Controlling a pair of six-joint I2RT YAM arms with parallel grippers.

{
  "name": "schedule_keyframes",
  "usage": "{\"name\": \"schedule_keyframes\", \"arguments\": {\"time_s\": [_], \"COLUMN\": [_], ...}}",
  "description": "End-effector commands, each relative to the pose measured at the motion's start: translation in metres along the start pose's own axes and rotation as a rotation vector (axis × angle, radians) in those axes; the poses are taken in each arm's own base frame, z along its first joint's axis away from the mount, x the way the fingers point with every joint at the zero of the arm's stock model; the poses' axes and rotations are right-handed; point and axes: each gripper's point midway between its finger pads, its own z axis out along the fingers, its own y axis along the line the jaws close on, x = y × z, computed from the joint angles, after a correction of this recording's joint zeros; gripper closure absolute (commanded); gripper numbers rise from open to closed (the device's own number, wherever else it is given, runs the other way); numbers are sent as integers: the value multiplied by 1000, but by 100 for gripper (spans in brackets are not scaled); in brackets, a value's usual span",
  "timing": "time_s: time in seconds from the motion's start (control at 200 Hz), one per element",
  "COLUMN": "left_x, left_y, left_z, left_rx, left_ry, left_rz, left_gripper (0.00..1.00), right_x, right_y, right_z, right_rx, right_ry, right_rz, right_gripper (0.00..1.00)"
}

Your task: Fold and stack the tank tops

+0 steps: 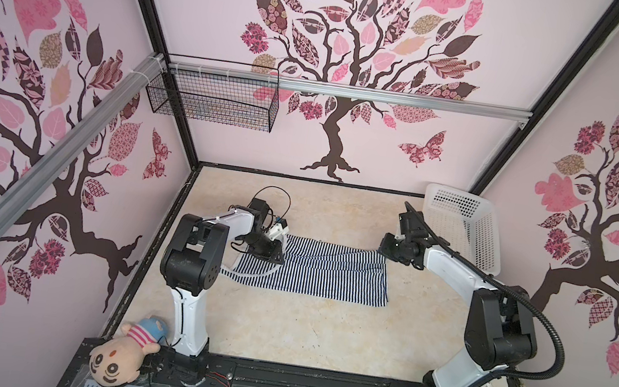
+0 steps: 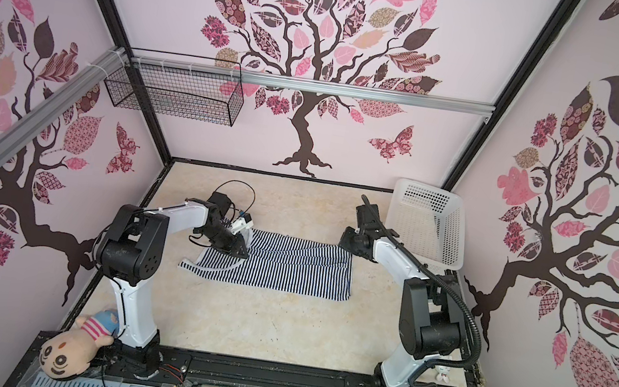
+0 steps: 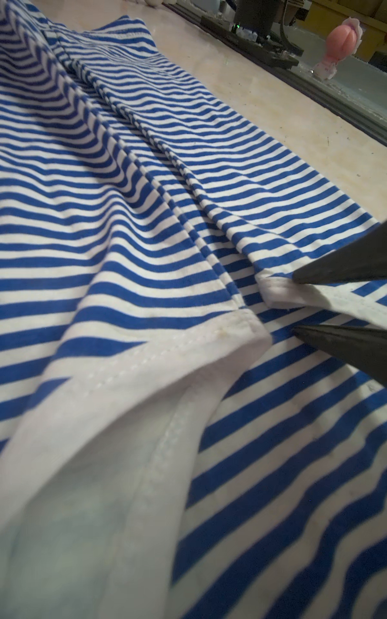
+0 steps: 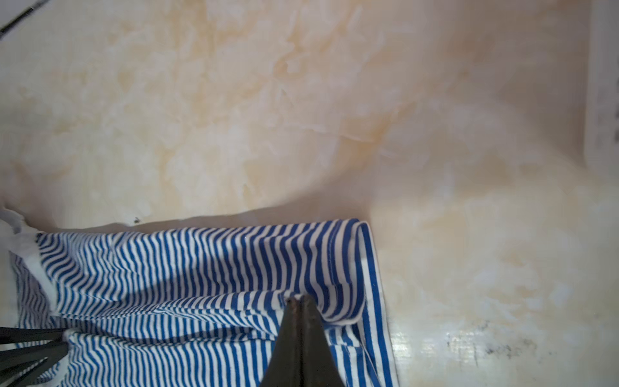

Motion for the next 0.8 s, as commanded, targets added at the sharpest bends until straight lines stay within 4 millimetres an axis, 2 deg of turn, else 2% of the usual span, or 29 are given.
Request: {"name": "schedule_keyframes", "arguments": {"time_s": [0.0, 0.12, 0.25, 0.385, 0.64, 0.796], "left_x": [-4, -5, -5, -6, -9, -6], "left_y": [-6, -7, -7, -8, -10, -10], "left_z": [-7, -9, -10, -11, -13, -12], "left_rx": [11, 14, 14, 22, 25, 30], "left_ry": [-31, -35, -39, -43, -50, -45], "left_rz": [3, 3, 4, 4, 8, 2], "left_gripper": [75, 75, 75, 75, 75, 75], "right_x": [-28, -47, -49, -28, 28, 46], "right_y": [9, 19, 19, 7, -28, -37], "right_z": [1, 4, 4, 4, 15, 18], "right_rx": [20, 14, 20, 32, 75, 78], "right_ry": [-24, -36, -39, -19, 37, 51], "right_rz": [-21, -30, -33, -30, -8, 1], "right_gripper": [98, 99, 98, 98, 98, 98]}}
